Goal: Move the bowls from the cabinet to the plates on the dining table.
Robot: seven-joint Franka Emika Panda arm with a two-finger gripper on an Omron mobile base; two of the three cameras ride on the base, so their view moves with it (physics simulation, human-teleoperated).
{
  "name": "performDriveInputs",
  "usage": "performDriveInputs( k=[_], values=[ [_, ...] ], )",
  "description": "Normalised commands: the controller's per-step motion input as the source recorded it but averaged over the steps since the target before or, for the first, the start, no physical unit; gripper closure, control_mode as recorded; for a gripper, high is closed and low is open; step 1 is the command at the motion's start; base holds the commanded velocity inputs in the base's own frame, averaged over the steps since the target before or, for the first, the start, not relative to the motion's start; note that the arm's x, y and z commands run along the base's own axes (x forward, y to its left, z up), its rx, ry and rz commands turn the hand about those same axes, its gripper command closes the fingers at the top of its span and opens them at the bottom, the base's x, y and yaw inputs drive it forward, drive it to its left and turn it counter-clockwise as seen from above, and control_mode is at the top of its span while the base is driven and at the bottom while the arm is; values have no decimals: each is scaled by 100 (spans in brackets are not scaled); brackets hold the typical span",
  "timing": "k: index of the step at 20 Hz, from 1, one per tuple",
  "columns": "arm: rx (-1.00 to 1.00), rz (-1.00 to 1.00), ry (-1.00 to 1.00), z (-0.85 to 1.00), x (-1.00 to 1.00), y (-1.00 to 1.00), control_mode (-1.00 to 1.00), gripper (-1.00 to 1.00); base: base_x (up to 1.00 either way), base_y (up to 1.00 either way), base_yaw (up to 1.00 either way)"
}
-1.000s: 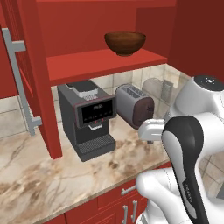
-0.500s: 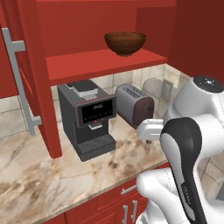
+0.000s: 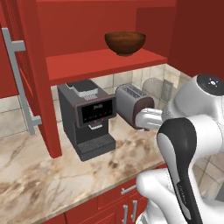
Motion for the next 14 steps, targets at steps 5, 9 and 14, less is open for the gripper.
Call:
performDriveInputs(
  k=[5,9,14],
  values=[
    [19,-22,-14,27,27,-18,-100,-100,0,0,0],
    [30,-18,-23,11,5,-35,-100,-100,0,0,0],
    [33,-14,-29,25,0,-26,-100,-100,0,0,0]
  ],
)
